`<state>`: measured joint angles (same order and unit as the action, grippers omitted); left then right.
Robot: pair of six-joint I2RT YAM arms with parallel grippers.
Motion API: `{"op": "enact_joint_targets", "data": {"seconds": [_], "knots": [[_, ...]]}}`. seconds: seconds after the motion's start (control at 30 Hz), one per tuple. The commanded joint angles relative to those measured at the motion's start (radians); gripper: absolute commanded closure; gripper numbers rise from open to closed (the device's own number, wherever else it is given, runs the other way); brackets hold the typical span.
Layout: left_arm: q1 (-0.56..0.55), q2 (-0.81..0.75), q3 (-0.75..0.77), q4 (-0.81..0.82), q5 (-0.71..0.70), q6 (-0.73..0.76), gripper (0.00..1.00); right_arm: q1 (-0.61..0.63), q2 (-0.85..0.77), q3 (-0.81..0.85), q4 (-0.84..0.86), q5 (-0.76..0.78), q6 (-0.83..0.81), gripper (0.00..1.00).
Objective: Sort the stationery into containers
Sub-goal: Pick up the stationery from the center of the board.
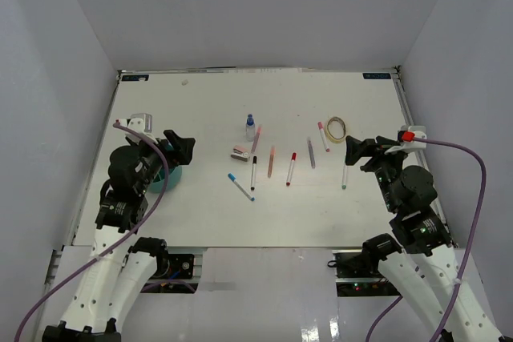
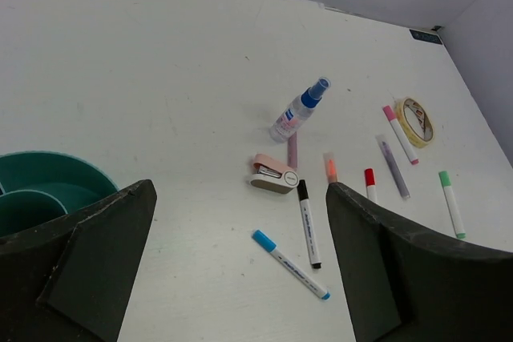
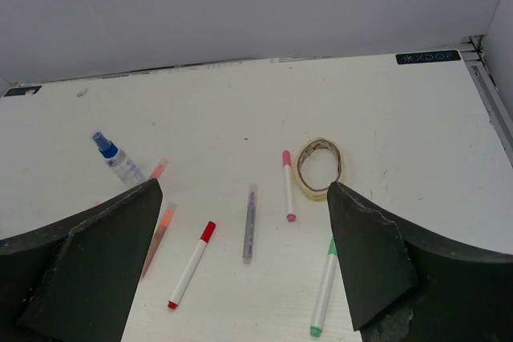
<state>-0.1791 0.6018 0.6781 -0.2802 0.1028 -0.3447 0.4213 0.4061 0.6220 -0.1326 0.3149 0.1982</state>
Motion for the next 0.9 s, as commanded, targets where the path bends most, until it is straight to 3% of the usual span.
{"op": "enact_joint_targets", "data": {"seconds": [0.0, 0.3, 0.57, 0.73, 0.8, 0.87], "knots": [[-0.002, 0.003, 0.0, 0.029, 0.031, -0.01, 0.02, 0.005, 0.014, 0.007, 0.028, -0.002, 0.009, 0.1], [-0.003, 0.064, 0.02, 0.029, 0.086, -0.045, 0.02, 0.005, 0.241, 0.08, 0.019, 0.039, 0.07, 0.1], [-0.002, 0.153, 0.009, 0.013, 0.11, -0.054, 0.02, -0.01, 0.664, 0.254, -0.022, 0.141, 0.13, 0.1], [-0.002, 0.138, -0.015, -0.013, 0.078, -0.039, 0.02, -0.094, 0.907, 0.318, -0.022, 0.1, 0.178, 0.1], [-0.002, 0.135, -0.029, -0.014, 0.083, -0.039, 0.02, -0.147, 1.014, 0.357, -0.022, 0.06, 0.208, 0.01], [-0.003, 0.13, -0.032, -0.019, 0.081, -0.037, 0.02, -0.187, 1.083, 0.399, -0.036, 0.029, 0.231, 0.12]]}}
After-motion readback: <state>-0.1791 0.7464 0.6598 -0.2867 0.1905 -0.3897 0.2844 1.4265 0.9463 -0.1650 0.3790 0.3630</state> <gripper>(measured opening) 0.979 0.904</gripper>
